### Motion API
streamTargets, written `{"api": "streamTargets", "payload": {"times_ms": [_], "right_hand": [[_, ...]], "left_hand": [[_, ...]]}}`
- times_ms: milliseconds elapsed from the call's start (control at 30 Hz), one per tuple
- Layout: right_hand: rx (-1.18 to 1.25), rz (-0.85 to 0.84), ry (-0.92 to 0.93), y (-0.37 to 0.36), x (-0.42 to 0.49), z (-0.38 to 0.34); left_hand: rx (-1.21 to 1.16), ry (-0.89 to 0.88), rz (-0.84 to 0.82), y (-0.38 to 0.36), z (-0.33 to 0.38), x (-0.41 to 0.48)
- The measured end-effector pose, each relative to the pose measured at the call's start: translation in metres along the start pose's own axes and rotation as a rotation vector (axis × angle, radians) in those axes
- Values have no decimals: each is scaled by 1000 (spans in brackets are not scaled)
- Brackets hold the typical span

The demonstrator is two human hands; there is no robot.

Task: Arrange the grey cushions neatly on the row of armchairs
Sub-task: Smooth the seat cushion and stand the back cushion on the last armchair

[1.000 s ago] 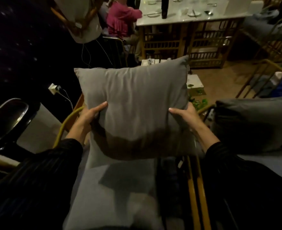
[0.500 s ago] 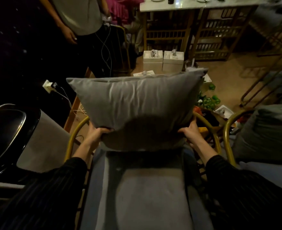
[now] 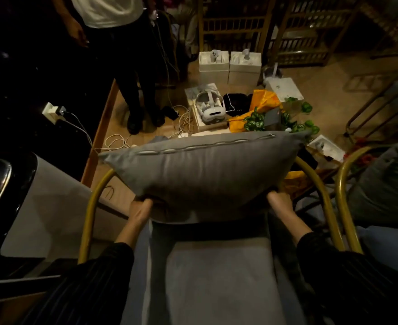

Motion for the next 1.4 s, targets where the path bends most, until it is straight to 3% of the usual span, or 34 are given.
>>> {"api": "streamTargets", "payload": {"times_ms": [200,433,567,633,800,967,1133,1400], "right_hand": [[-165,138,111,22,-26,-36],[-440,62,-46,-14,4,0],[-184,-55,-65,-18,22,5],[39,-168,63,-20,16,2],[376,-303,335,1,-16,-30],[372,-159,444,11,-19,-74],[297,-60,396,-4,-1,-82],[296,-45,388,-8,0,-76]], "left_hand": [[211,-78,-1,5,28,21],[176,62,44,-6,-20,1],[-10,124,65,-10,-21,15],[-155,90,3,-15,-17,6],[-381,-343,63,15,52,-22],[-262,-312,119,8,79,10],[-140,-224,44,-8,59,65],[-106,-212,104,-8,51,57]]}}
Point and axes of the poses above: each hand's wrist, its own x-axis towards the middle knuckle, its own y-axis out of the back of the hand, z = x × y, the point moved 10 cm from there along x, towards the middle knuckle, and after that the axes turned 13 degrees about -y, right-handed, at the moved point
